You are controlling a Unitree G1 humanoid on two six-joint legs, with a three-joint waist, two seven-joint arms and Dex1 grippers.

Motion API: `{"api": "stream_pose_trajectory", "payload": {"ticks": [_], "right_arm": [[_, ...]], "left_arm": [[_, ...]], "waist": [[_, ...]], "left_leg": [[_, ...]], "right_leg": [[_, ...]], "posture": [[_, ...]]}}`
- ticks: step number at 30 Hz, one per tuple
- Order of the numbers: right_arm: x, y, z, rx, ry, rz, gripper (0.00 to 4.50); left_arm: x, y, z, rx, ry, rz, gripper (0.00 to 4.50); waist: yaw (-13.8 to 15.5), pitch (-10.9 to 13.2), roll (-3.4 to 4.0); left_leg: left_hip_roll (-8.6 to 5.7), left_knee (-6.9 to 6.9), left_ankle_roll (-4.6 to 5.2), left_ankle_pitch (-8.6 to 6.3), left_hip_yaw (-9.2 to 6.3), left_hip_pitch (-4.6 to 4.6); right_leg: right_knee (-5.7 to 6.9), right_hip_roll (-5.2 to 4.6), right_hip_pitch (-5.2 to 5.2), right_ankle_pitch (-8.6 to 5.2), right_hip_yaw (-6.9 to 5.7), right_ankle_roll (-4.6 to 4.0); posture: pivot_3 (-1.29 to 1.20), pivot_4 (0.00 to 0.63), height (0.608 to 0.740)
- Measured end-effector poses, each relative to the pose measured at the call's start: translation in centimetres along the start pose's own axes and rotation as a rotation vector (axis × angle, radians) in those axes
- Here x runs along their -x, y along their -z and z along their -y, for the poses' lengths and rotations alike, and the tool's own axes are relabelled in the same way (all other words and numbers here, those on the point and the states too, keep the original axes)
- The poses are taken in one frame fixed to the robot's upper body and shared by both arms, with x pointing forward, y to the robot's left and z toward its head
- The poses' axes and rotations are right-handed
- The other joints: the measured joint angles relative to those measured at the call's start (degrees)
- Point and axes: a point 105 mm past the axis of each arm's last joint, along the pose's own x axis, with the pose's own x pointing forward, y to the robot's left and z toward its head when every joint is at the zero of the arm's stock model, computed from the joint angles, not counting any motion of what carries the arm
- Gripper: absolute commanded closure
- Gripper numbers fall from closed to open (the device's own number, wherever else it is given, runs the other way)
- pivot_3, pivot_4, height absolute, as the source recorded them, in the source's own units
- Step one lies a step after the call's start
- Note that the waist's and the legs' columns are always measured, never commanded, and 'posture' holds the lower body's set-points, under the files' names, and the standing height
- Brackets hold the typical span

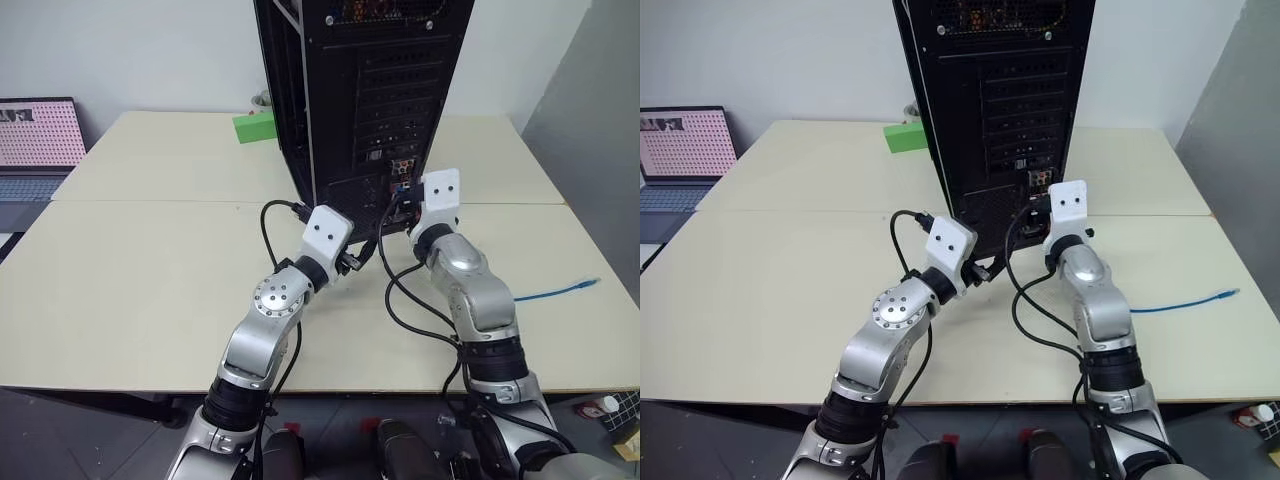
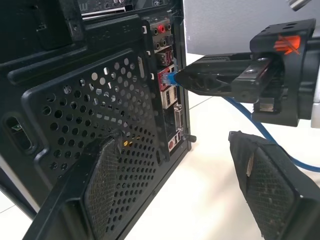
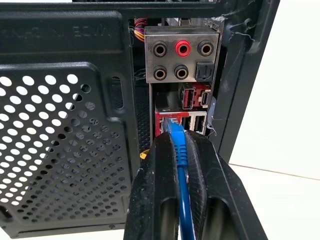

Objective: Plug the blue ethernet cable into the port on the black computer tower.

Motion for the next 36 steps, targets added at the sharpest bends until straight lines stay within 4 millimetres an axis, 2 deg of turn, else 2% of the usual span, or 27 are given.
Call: {"api": "stream_pose_trajectory", "payload": {"ticks": [36], "right_arm": [[-0.93,0.35,-0.79,-0.005,-0.011,0.041,4.50]], "left_arm": [[-0.01,0.05,0.13,0.015,-0.001,0.001,0.87]], "waist": [[-1.07,0.00,0.00]], "left_leg": [[0.00,0.00,0.00,0.00,0.00,0.01]], "right_leg": [[0.00,0.00,0.01,0.01,0.02,0.01]], "posture": [[0.00,0.150,0.740]]}}
